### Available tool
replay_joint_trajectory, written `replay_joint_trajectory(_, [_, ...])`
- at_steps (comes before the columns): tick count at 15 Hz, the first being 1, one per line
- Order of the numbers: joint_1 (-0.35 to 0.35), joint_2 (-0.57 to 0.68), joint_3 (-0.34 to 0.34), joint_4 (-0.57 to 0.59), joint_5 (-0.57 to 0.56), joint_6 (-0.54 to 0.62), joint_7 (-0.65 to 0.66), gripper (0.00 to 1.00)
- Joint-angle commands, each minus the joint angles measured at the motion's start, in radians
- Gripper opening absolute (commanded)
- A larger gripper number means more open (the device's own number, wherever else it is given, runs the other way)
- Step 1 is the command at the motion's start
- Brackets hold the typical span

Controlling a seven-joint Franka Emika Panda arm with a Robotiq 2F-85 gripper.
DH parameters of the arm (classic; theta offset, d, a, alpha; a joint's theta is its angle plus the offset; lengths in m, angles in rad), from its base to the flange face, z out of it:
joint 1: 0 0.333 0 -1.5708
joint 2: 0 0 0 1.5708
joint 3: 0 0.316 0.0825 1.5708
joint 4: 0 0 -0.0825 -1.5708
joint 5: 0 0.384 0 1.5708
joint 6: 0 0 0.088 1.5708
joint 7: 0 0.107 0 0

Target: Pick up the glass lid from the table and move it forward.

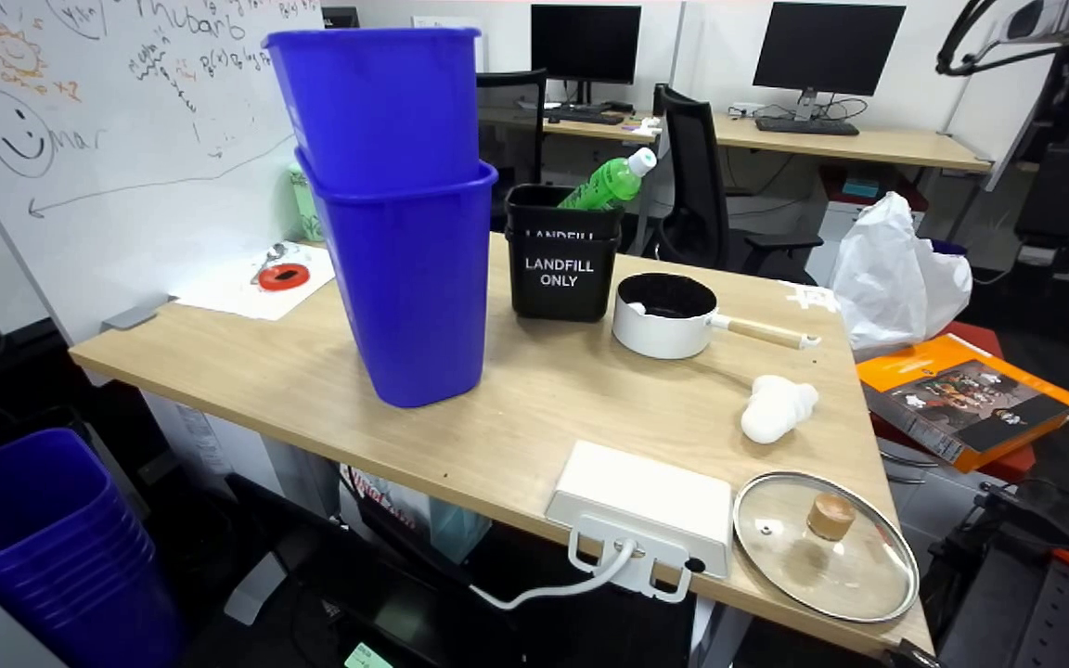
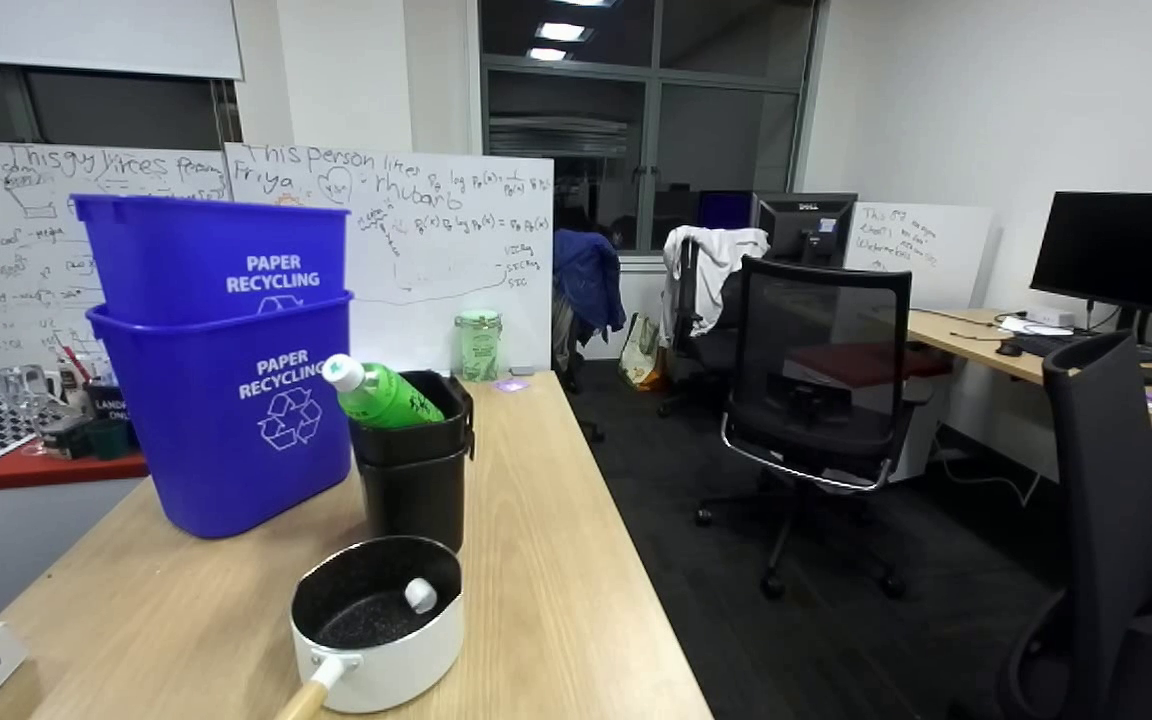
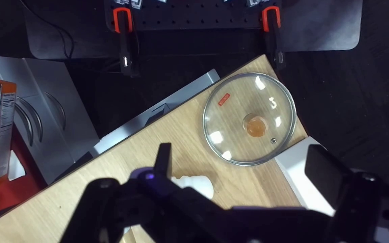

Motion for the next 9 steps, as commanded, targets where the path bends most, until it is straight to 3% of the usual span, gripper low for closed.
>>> replay_joint_trajectory(1, [0.008,-0.005,0.018,-0.038,0.007,0.017,0.01,1.0])
replay_joint_trajectory(4, [0.029,0.043,0.058,-0.037,0.011,0.054,0.047,1.0])
replay_joint_trajectory(9, [0.094,0.13,0.101,-0.037,0.075,0.21,0.107,1.0])
